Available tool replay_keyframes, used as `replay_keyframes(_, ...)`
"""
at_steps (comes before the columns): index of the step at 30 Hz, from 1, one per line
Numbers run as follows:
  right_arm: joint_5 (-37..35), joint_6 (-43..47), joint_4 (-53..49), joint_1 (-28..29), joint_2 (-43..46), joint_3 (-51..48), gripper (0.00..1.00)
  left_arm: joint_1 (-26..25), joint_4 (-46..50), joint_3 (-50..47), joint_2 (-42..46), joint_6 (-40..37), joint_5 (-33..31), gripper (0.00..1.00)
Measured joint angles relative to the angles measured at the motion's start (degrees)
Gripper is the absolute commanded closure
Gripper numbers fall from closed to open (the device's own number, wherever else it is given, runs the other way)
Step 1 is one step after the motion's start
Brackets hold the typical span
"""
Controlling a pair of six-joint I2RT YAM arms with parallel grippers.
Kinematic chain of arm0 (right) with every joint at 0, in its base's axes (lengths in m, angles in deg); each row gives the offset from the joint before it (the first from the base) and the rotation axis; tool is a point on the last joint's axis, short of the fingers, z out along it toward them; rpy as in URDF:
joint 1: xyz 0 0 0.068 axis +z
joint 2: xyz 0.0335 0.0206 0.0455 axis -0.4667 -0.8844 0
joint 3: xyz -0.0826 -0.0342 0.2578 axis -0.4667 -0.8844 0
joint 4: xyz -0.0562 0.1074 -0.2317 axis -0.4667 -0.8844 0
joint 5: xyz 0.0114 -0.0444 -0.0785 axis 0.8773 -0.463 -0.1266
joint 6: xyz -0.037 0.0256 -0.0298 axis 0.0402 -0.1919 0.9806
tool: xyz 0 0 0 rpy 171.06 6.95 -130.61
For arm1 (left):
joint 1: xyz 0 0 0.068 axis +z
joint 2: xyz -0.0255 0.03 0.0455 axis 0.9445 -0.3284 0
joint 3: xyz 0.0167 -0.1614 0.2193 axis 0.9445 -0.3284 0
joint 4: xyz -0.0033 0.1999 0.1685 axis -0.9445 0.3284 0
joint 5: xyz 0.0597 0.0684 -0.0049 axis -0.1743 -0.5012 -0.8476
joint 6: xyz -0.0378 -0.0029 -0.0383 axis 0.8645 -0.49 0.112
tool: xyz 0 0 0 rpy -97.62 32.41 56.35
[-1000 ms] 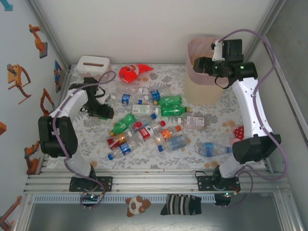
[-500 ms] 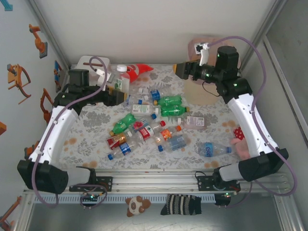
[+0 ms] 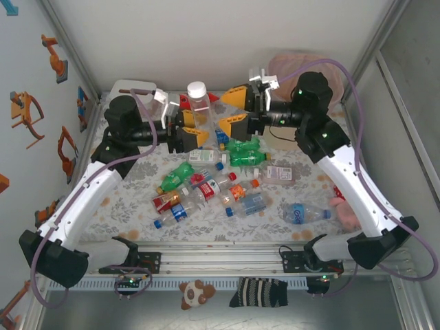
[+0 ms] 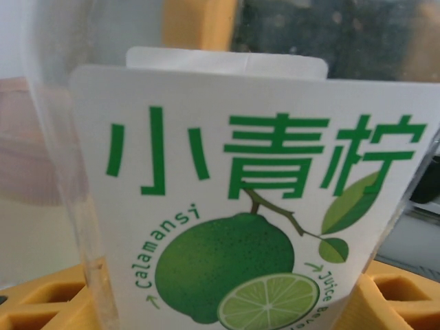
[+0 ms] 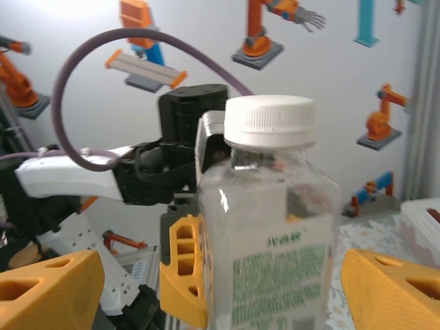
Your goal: Put the plastic bottles in the bin
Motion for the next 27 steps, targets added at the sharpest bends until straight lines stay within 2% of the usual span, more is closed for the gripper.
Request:
replay_keyframes(6, 0.85, 2.93, -1.31, 3.13, -0.48, 2.78, 0.11, -2.84, -0.76, 0.81, 0.46, -0.68, 2.82, 0.42)
replay_keyframes(14, 0.52, 5.64, -3.74, 6.03, -1.92, 6.34, 0.17, -3.80, -0.20, 1.49, 1.81, -2.27, 3.98, 0.42)
replay_keyframes(20, -1.38, 6.36, -5.09, 6.75, -1.92, 6.34, 0.12, -3.85, 1.27, 1.49, 2.03, -2.75, 3.78, 0.43)
replay_keyframes(27, -7.41, 6.45, -8.31, 7.52, -2.43, 6.34, 0.09, -4.55, 1.57, 1.51, 2.12, -4.24, 3.96, 0.44)
